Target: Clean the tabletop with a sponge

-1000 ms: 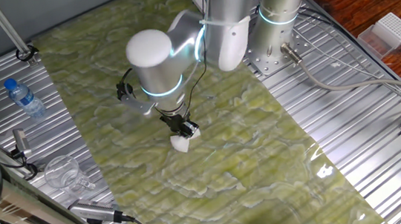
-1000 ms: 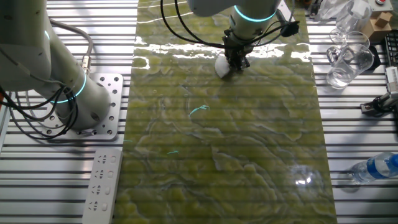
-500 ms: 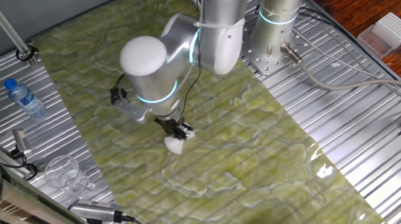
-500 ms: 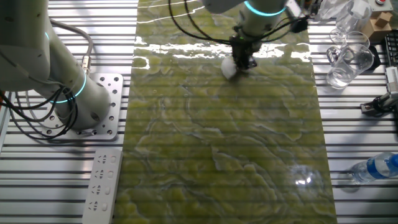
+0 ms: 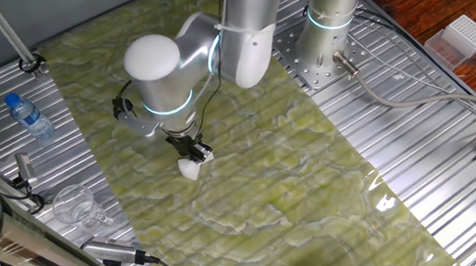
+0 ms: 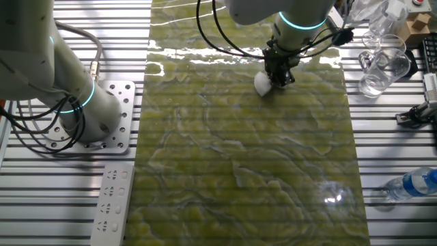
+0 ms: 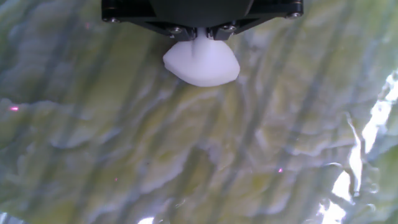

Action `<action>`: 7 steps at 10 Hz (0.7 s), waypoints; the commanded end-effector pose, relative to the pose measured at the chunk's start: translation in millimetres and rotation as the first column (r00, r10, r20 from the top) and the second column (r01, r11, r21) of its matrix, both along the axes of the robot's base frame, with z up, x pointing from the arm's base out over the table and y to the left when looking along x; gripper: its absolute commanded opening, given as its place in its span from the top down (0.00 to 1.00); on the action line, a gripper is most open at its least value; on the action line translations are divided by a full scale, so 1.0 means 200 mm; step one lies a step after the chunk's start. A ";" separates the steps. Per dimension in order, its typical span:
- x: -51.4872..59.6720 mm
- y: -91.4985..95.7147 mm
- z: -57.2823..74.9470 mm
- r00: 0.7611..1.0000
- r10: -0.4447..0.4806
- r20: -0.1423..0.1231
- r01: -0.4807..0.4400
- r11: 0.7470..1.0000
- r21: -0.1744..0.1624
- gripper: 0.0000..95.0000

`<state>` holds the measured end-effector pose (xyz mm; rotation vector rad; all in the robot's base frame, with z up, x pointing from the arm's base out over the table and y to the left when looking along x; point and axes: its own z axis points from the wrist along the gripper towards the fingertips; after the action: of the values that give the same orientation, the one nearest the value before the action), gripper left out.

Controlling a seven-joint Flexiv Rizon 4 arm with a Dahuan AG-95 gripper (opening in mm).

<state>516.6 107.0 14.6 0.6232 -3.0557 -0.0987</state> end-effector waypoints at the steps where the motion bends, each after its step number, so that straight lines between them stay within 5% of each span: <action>1: 0.00 0.00 0.00 1.000 -0.005 -0.016 0.005 1.000 -0.003 1.00; 7: 0.00 0.00 0.00 0.998 0.064 -0.006 -0.064 0.997 0.030 1.00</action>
<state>517.1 106.4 14.9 0.7197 -3.0296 -0.1431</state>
